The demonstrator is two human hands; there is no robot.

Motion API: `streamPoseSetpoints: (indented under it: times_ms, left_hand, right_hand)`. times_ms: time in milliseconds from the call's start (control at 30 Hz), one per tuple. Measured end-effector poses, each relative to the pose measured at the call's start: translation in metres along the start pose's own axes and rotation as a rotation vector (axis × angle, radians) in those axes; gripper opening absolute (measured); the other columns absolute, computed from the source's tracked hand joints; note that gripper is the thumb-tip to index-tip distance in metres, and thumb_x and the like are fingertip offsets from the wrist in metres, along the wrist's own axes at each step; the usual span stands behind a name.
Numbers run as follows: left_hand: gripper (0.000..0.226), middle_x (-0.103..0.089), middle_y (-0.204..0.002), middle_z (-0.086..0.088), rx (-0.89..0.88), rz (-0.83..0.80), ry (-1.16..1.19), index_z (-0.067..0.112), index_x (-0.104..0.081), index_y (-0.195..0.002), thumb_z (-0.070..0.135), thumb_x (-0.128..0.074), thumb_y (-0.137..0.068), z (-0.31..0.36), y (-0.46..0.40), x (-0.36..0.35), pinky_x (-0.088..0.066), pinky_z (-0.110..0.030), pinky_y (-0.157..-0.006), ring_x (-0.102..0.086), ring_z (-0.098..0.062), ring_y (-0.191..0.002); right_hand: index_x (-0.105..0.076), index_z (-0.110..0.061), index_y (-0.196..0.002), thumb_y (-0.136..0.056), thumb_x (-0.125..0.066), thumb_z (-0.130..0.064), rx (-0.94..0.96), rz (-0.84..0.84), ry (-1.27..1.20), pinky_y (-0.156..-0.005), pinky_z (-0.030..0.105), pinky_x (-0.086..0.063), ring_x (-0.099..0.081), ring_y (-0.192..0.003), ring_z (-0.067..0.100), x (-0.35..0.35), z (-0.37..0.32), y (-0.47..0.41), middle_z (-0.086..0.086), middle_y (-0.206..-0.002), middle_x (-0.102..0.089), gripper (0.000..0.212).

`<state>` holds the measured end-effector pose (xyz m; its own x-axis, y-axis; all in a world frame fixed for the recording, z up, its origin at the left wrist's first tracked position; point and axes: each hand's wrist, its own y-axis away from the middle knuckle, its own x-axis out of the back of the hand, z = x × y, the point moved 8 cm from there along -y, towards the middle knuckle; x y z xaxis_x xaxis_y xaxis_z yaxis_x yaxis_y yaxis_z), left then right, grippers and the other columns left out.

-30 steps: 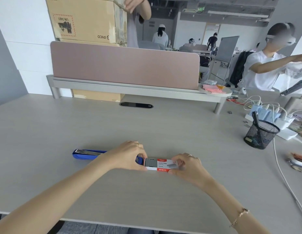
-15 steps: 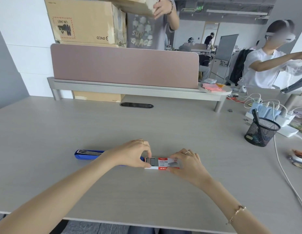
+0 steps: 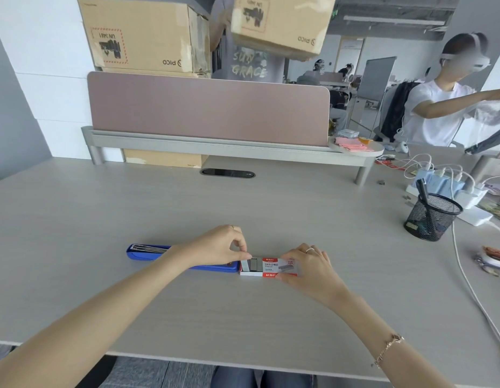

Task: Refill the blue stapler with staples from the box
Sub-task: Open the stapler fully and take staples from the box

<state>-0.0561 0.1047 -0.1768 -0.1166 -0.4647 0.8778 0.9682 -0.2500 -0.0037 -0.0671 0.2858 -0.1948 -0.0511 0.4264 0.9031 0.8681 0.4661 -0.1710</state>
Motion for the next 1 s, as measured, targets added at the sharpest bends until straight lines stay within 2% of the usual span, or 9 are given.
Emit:
streamPoseSetpoints:
  times_ms: [100,267,433,600,667,833,900,1000]
  left_hand:
    - [0.017,-0.060,-0.098,0.005,-0.003,-0.010,-0.008,0.029,-0.061,-0.073,0.041,-0.065,-0.085,0.000,-0.001,-0.001,-0.043,-0.030,-0.084,-0.052,-0.008,-0.090]
    - [0.018,-0.061,-0.096,0.005,0.005,0.008,0.011,0.024,-0.064,-0.076,0.039,-0.063,-0.086,0.002,-0.002,0.002,-0.043,-0.030,-0.086,-0.054,-0.009,-0.092]
    - [0.018,-0.058,-0.089,0.009,0.033,0.048,0.040,0.023,-0.064,-0.077,0.038,-0.062,-0.087,0.002,-0.002,0.007,-0.038,-0.023,-0.076,-0.052,-0.002,-0.085]
    - [0.018,-0.059,-0.085,0.008,0.134,0.132,0.148,0.020,-0.066,-0.074,0.033,-0.065,-0.086,-0.002,-0.002,0.006,-0.041,-0.025,-0.076,-0.057,-0.012,-0.088]
    - [0.018,-0.060,-0.084,0.006,0.164,0.139,0.176,0.020,-0.066,-0.074,0.034,-0.065,-0.086,-0.001,0.000,0.004,-0.044,-0.027,-0.076,-0.059,-0.014,-0.087]
    - [0.026,-0.071,-0.092,-0.012,0.202,0.199,0.227,0.008,-0.072,-0.079,0.031,-0.063,-0.087,0.000,0.005,0.004,-0.048,-0.030,-0.073,-0.065,-0.025,-0.088]
    - [0.028,-0.073,-0.090,-0.013,0.218,0.221,0.246,0.007,-0.072,-0.078,0.032,-0.062,-0.087,-0.003,0.005,0.005,-0.048,-0.030,-0.070,-0.065,-0.023,-0.082]
    - [0.027,-0.072,-0.085,-0.009,0.227,0.240,0.294,0.009,-0.072,-0.080,0.033,-0.062,-0.088,-0.004,0.007,0.007,-0.043,-0.022,-0.062,-0.059,-0.014,-0.073]
  right_hand:
    - [-0.059,-0.029,-0.112,-0.076,-0.067,-0.042,-0.004,-0.001,-0.001,-0.088,0.027,-0.028,-0.044,-0.108,0.020,-0.001,0.000,0.000,-0.002,-0.111,-0.056,0.039]
    - [-0.060,-0.029,-0.112,-0.075,-0.067,-0.042,-0.004,0.014,0.014,-0.085,0.026,-0.027,-0.045,-0.108,0.020,0.000,0.000,0.001,-0.001,-0.113,-0.056,0.040]
    - [-0.058,-0.029,-0.114,-0.075,-0.067,-0.045,0.007,0.014,0.054,-0.089,0.028,-0.028,-0.045,-0.110,0.020,0.000,-0.003,0.001,-0.002,-0.116,-0.055,0.042]
    - [-0.057,-0.027,-0.115,-0.071,-0.069,-0.048,0.047,0.151,0.008,-0.084,0.025,-0.022,-0.043,-0.112,0.020,0.007,-0.015,0.002,-0.004,-0.121,-0.052,0.050]
    - [-0.060,-0.027,-0.112,-0.072,-0.070,-0.047,0.064,0.162,-0.031,-0.085,0.025,-0.022,-0.044,-0.112,0.018,0.007,-0.024,0.001,-0.005,-0.119,-0.054,0.046]
    - [-0.065,-0.029,-0.097,-0.073,-0.067,-0.048,0.108,0.170,-0.039,-0.084,0.027,-0.026,-0.046,-0.108,0.019,-0.001,-0.045,-0.003,-0.005,-0.110,-0.059,0.031]
    - [-0.066,-0.027,-0.095,-0.071,-0.064,-0.052,0.104,0.186,-0.052,-0.083,0.027,-0.025,-0.047,-0.106,0.020,-0.004,-0.050,-0.003,-0.004,-0.108,-0.061,0.034]
    - [-0.066,-0.021,-0.093,-0.070,-0.061,-0.051,0.097,0.223,-0.062,-0.081,0.027,-0.025,-0.049,-0.103,0.022,-0.006,-0.056,-0.004,-0.002,-0.104,-0.062,0.037]
